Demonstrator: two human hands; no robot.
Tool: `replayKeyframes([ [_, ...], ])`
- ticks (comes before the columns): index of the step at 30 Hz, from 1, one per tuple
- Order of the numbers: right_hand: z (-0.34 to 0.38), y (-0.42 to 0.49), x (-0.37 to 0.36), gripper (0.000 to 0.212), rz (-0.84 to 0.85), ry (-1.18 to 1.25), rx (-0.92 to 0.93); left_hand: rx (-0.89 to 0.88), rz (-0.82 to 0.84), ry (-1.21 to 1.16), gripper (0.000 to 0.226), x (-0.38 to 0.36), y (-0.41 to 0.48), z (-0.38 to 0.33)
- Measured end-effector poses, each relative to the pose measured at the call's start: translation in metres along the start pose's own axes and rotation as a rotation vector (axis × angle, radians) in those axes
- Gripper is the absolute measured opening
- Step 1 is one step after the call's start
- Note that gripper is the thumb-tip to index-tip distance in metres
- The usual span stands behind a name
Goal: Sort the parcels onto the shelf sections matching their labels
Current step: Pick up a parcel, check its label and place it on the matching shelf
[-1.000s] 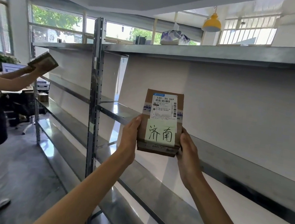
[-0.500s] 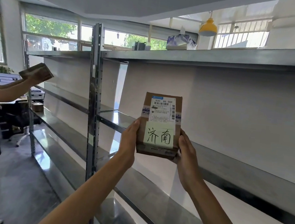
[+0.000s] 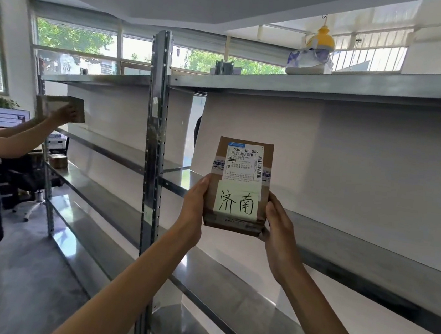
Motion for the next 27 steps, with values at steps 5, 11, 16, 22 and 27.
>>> replayKeyframes([
  [5,-0.007,0.009,-0.021,0.038,-0.011,0.005,-0.009,0.010,0.045,-0.002,0.033,0.019,0.012,0.002],
  [11,-0.015,0.012,-0.041,0.040,0.000,0.018,-0.008,0.011,0.060,-0.014,0.033,0.039,0.023,0.004],
  [16,-0.021,0.021,-0.048,0.042,-0.012,0.031,-0.036,0.027,0.056,-0.013,0.033,0.046,0.032,0.009],
  [22,-0.025,0.043,-0.055,0.045,-0.014,-0.012,-0.033,0.046,0.029,-0.024,0.029,0.048,0.051,0.017],
  [27,-0.028,0.066,-0.059,0.043,0.042,-0.041,-0.001,0.085,-0.009,-0.036,0.026,0.051,0.074,0.028],
])
Point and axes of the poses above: each hand's wrist, its own y-axis towards the middle knuckle, its own x-axis out of the back of the hand, z = x × y, the point moved 8 cm from there along y, towards the middle knuckle, and after that the axes turned 8 degrees about -x, right-handed, at the moved point
